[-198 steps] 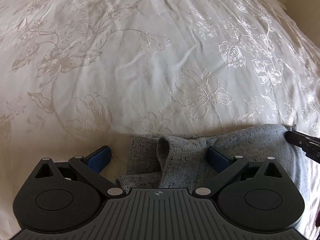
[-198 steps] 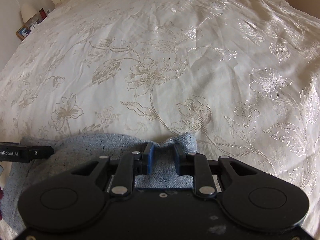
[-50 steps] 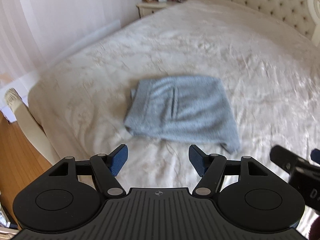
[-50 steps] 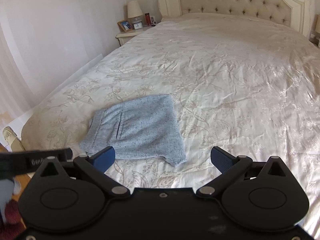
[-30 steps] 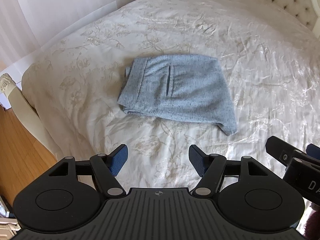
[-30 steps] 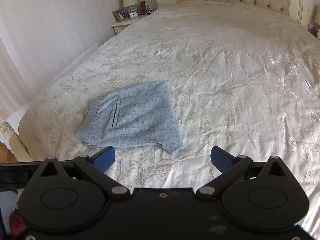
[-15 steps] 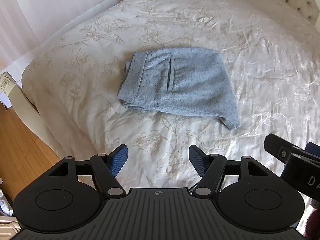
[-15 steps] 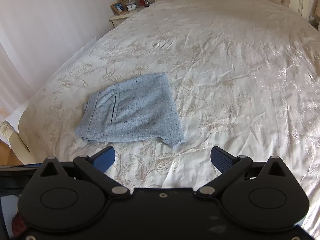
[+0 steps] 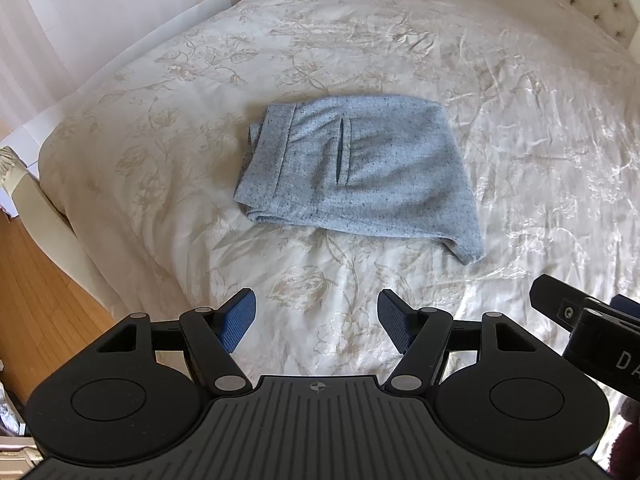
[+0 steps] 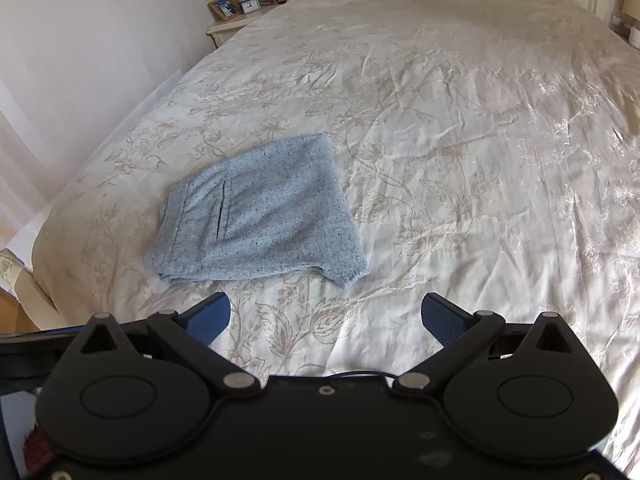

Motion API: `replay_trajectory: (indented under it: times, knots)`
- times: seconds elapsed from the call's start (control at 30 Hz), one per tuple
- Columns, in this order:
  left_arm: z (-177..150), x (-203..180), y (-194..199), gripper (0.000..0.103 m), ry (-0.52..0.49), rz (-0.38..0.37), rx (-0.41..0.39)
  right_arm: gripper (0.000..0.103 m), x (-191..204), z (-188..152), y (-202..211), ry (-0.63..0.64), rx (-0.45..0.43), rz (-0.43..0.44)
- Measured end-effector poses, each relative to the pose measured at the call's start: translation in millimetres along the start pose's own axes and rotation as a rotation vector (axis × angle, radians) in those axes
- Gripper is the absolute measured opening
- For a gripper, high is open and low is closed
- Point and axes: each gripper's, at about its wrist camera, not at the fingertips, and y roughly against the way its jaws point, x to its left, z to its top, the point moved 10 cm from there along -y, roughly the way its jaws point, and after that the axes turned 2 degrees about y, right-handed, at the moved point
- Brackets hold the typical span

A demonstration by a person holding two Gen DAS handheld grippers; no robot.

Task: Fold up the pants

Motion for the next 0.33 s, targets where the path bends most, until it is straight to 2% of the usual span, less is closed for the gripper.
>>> replay_trajectory:
  times: [0.33]
  knots:
    - [14.5,8.7,-12.0,0.066,-0.025,-0.038,0.012,0.103,15.5,3.0,-12.9,-0.004,0.012,-0.039]
